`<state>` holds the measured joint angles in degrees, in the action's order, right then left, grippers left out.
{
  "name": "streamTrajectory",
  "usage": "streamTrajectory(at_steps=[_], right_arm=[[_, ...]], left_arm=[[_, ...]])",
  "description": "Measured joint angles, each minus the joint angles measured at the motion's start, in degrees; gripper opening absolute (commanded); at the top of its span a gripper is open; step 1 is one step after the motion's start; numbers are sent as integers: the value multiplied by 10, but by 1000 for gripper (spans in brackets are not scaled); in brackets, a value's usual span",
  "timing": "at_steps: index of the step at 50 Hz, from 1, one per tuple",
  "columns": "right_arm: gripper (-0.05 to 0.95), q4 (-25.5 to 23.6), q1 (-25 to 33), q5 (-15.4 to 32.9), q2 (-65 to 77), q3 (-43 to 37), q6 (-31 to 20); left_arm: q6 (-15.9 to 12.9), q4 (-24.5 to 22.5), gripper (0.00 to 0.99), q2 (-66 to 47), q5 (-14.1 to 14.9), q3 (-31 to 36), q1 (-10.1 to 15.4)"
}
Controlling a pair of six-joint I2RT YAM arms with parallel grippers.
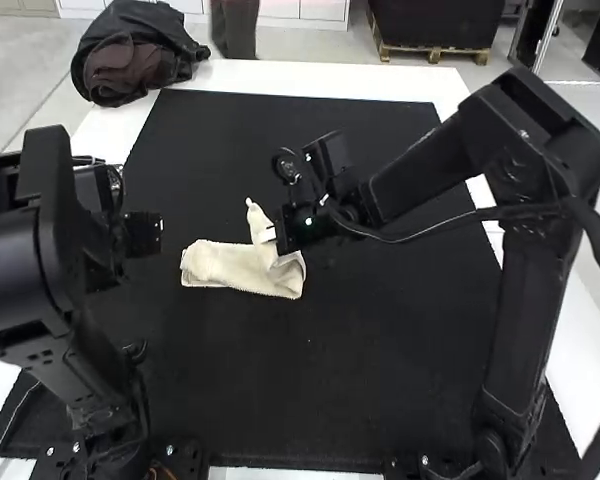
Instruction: Fold the towel.
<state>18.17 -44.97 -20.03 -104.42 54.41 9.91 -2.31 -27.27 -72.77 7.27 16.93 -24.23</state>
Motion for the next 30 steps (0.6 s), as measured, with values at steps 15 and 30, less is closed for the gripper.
streamTrajectory(at_steps=[15, 30], right_arm=[[-23, 6, -34, 5, -64, 65, 7], [-23, 6, -48, 5, -133, 146, 11]], left_arm=[[-17, -3, 961, 0, 2, -6, -46], [-24, -2, 961, 0, 13, -7, -55]])
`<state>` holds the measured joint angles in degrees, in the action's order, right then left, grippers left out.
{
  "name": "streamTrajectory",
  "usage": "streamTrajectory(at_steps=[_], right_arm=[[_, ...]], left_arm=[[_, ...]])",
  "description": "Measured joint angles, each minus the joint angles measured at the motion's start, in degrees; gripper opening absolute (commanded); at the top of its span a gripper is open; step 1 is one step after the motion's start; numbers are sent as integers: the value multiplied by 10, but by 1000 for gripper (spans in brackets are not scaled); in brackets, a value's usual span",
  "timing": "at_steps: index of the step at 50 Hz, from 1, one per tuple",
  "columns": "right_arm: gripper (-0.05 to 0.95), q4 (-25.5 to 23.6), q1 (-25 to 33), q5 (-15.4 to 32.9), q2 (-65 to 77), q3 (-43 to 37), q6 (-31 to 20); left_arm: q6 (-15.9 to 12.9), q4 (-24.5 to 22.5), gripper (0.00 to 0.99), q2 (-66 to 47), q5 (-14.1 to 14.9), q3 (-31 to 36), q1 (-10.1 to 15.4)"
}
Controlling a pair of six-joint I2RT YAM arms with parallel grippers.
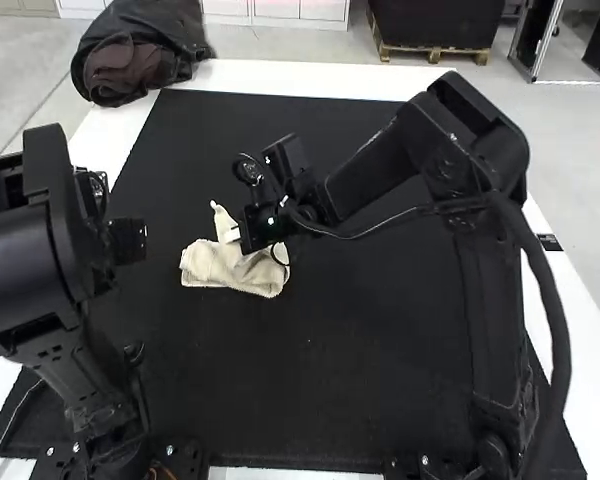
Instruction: Fold the towel.
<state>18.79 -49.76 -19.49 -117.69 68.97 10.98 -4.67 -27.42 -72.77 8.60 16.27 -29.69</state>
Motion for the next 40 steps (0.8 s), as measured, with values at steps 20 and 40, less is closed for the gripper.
streamTrajectory(at_steps=[20, 40], right_arm=[[7, -7, -12, 1, -61, 89, 12], [831, -6, -35, 0, -69, 127, 43]], left_arm=[[-1, 2, 961, 0, 4, 0, 0], [-3, 4, 961, 0, 7, 0, 0]])
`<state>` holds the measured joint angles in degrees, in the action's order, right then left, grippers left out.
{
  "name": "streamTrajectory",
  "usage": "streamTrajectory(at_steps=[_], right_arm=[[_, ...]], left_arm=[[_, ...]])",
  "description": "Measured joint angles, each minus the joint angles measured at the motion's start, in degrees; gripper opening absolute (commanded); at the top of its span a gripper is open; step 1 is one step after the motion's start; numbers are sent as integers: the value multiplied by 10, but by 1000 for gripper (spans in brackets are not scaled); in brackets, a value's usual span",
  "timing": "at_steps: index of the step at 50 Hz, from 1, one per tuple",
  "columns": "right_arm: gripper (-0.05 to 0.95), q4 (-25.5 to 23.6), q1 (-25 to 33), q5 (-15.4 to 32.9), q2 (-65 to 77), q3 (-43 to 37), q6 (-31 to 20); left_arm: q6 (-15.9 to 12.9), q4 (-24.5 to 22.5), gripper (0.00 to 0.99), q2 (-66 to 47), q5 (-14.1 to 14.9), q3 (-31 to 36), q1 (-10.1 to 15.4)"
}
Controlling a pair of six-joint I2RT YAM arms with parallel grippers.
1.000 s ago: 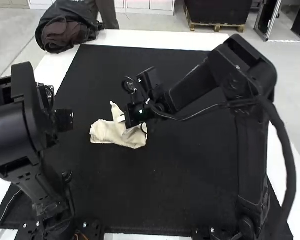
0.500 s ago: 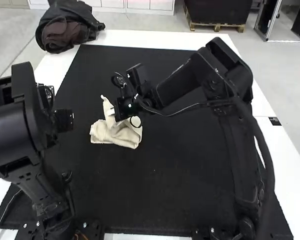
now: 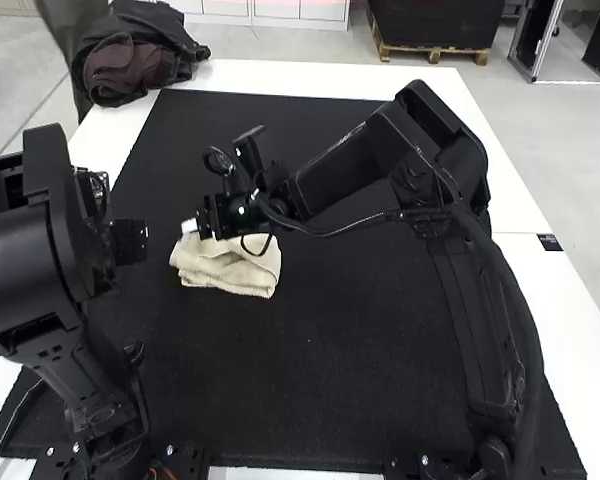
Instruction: Fold the towel.
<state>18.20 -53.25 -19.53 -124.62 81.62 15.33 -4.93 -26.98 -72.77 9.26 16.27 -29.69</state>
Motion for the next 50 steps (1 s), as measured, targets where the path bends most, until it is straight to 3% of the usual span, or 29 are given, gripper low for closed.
streamTrajectory(at_steps=[8, 11, 13, 14, 15, 16, 28, 37, 50], right_arm=[[826, 4, 1, 0, 0, 30, 0], [600, 5, 4, 0, 0, 33, 0], [364, 5, 7, -1, 0, 33, -2], [172, 4, 11, -2, 0, 33, -3], [43, 4, 14, -4, 0, 32, -3], [-33, 4, 18, -7, 0, 31, -3], [-21, 52, 66, -14, 28, -45, 2], [-23, 104, 54, -19, 33, -97, 3], [-21, 141, 36, -25, 32, -121, 3]], left_arm=[[0, 2, 961, 0, 1, 0, 0], [0, 2, 961, 0, 2, 0, 0], [0, 2, 961, 0, 2, 0, 0], [0, 2, 961, 0, 2, 0, 0], [0, 2, 961, 0, 2, 0, 0], [0, 2, 961, 0, 2, 0, 0], [0, -1, 961, 0, 2, 0, 0], [0, -5, 961, 0, 2, 0, 0], [0, -5, 961, 0, 2, 0, 0]])
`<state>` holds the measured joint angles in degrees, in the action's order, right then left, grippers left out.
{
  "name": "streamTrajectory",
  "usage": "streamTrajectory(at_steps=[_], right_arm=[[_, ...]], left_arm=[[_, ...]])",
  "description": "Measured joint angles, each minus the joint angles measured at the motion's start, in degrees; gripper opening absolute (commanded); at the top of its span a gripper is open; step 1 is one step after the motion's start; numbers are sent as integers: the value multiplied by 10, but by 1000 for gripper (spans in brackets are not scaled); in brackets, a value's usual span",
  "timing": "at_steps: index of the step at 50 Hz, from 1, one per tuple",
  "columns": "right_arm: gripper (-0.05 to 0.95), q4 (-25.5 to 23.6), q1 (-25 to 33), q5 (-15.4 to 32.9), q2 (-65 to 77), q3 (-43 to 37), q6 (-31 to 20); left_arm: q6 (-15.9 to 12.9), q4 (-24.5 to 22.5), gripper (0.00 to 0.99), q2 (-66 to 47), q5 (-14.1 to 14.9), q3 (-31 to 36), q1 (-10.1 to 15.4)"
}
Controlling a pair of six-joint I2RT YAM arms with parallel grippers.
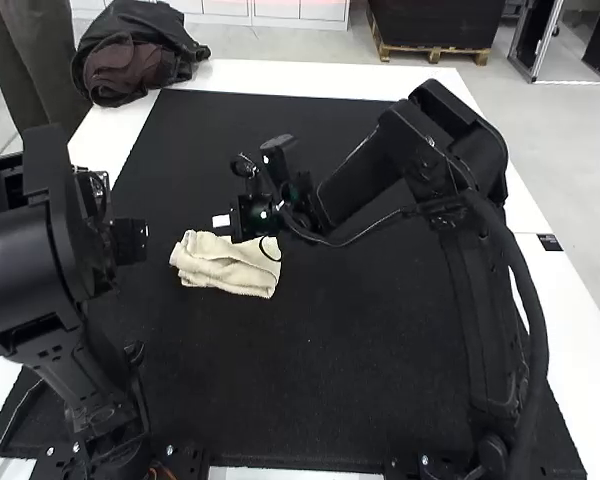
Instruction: Fold the towel.
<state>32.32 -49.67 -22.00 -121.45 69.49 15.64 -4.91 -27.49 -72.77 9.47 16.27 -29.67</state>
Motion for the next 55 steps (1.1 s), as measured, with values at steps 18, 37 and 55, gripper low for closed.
streamTrajectory(at_steps=[18, 37, 55], right_arm=[[-21, 61, 0, -2, -70, -1, 2], [-21, 101, -9, -2, -132, -1, 2], [-21, 85, -12, -2, -119, -3, -2]], left_arm=[[0, 3, 961, 13, 2, 0, 0], [0, 12, 961, 31, 5, 0, 0], [9, 35, 961, 31, 13, 9, 0]])
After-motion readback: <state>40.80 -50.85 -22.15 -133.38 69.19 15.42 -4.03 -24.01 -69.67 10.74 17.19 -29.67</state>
